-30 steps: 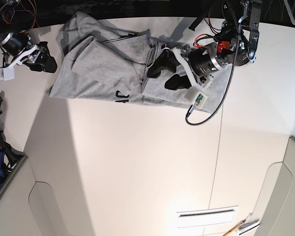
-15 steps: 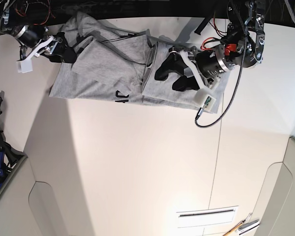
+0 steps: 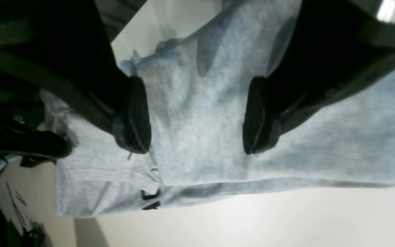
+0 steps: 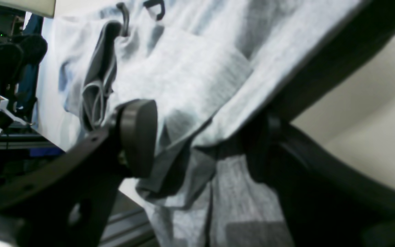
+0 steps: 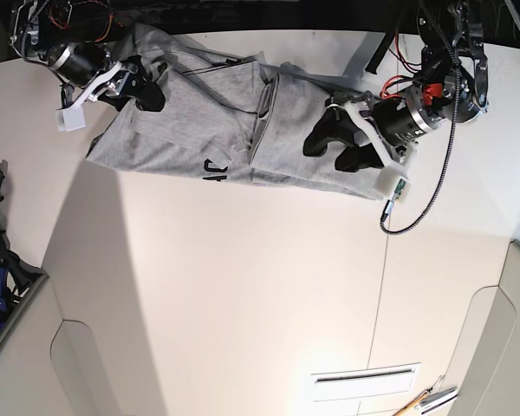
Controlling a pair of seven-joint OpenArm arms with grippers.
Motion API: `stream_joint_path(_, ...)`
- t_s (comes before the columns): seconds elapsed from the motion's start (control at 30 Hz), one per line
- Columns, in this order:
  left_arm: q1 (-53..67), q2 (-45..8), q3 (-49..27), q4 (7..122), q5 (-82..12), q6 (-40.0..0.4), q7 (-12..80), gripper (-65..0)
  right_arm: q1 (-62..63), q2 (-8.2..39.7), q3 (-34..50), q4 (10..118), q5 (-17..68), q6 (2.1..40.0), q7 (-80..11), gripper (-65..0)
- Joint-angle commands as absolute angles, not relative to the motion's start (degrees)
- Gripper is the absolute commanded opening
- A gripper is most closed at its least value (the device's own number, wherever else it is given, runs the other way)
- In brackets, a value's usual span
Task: Fold the T-shirt properly
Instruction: 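Grasp the strip end with the left gripper and fold it toward the right gripper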
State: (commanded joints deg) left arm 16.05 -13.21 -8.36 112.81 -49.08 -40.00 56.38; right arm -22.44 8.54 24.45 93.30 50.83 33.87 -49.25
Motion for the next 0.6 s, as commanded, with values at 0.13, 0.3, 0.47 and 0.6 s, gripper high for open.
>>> stream_joint_path(0.13, 16.05, -13.21, -13.72, 112.81, -49.08, -40.00, 56.40, -20.1, -22.26, 8.56, 24.47, 93.30, 49.69, 33.87, -48.38, -58.8)
stream_joint_path(0.3, 16.10, -13.21, -20.78, 112.81, -49.01, -40.00, 57.36, -20.1, -22.22, 8.86, 26.72, 93.45, 49.74, 33.87, -47.92, -65.0)
stream_joint_path(0.47, 17.41, -13.23, -25.50, 112.75, -48.88, -40.00, 59.53, -20.1, -20.58, 9.69, 34.98, 93.47, 49.76, 33.87, -48.03, -65.0)
stream_joint_path(0.6, 20.71, -13.17, -25.17, 112.42, -49.67, -40.00, 59.35, -20.1, -20.32, 15.18, 37.04, 93.47, 50.13, 33.87, -48.01, -65.0)
